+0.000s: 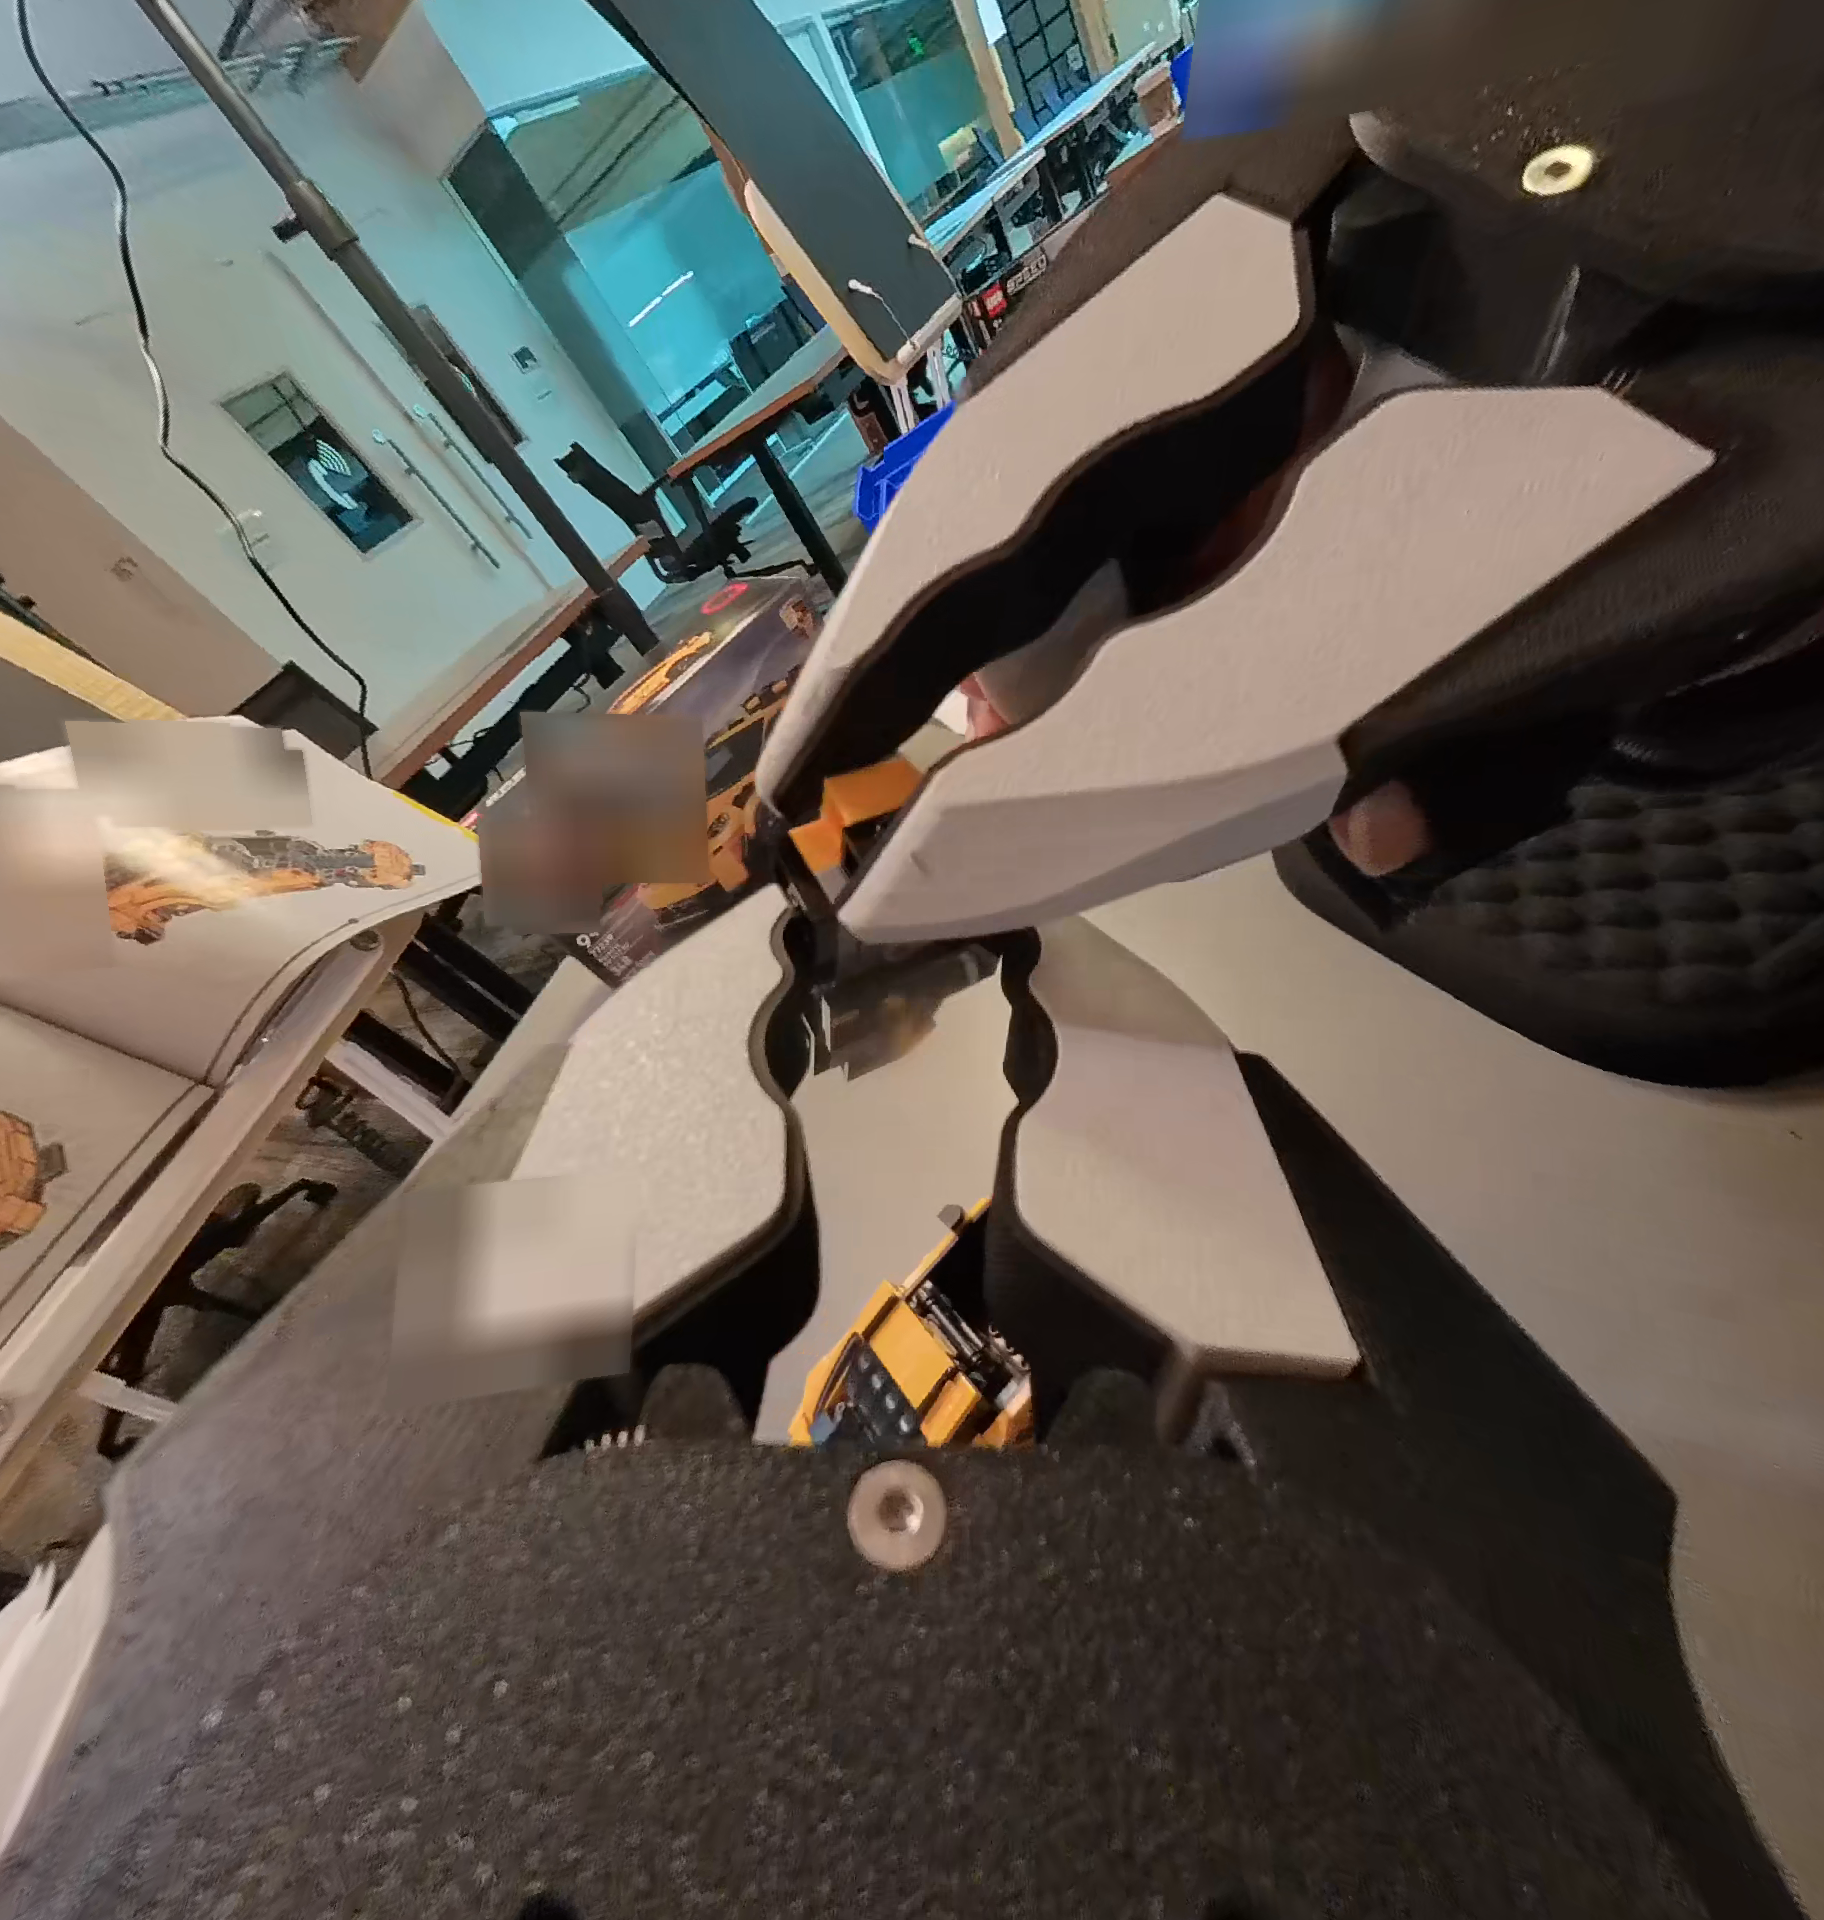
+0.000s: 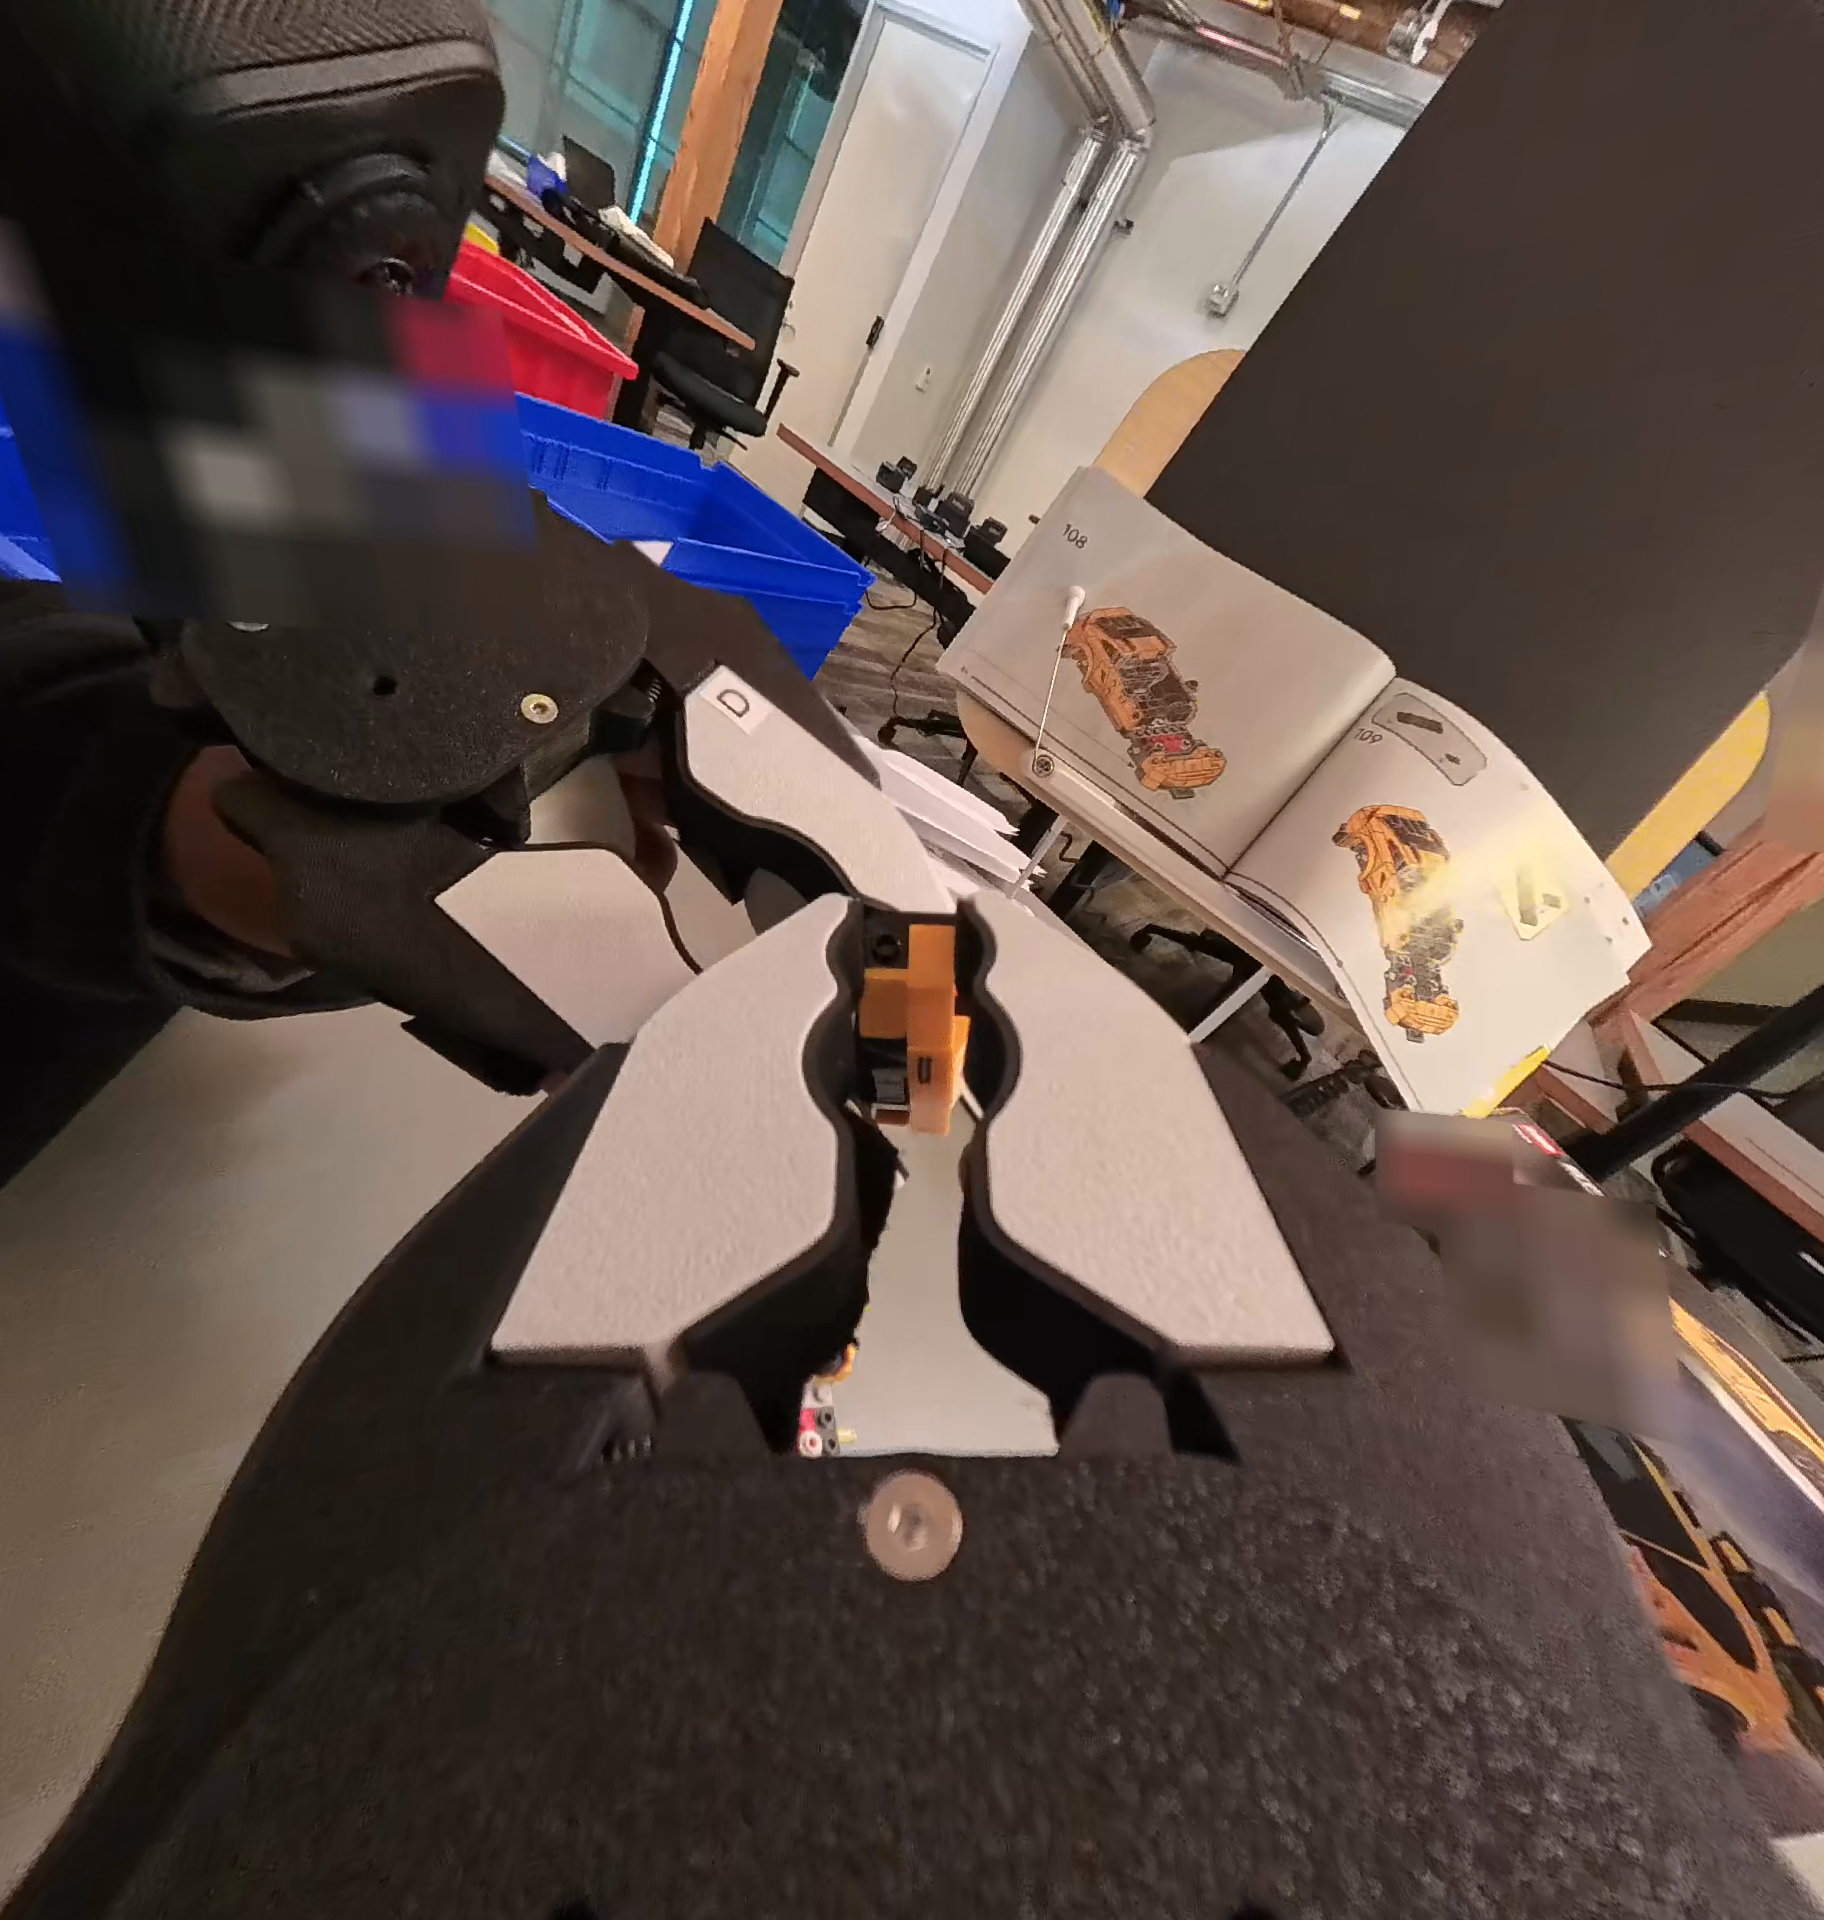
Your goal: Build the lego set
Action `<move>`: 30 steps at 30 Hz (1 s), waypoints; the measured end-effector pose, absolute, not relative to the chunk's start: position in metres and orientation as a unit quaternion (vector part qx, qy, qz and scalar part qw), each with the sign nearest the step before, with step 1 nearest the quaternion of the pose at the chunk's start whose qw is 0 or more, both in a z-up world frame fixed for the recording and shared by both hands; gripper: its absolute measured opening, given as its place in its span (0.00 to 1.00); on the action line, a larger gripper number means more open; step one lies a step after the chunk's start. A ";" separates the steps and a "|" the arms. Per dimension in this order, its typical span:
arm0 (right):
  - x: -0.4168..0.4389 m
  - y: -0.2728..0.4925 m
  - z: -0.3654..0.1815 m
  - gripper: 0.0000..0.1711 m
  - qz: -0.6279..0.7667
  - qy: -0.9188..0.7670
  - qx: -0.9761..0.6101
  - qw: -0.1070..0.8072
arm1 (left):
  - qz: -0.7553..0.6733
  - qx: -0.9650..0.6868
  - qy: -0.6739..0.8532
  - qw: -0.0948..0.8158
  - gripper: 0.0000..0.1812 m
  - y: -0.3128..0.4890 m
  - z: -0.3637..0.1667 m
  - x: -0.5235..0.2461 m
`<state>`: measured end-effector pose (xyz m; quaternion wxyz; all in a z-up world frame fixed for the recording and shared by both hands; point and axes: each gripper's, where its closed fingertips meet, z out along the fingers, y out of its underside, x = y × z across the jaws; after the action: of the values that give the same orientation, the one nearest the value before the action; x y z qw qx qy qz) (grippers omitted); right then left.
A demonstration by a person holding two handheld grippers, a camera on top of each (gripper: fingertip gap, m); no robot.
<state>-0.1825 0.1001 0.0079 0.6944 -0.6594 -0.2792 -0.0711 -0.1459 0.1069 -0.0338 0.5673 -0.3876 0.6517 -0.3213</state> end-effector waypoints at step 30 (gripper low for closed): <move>-0.208 0.099 -0.025 0.42 0.429 -0.166 -0.673 0.579 | -0.247 -0.207 0.624 0.712 0.19 0.091 -0.026 -0.167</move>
<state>-0.2085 0.0993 -0.0250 0.5793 -0.6727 -0.1658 0.4294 -0.1671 0.0912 -0.0263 0.7118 -0.2068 0.6242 -0.2470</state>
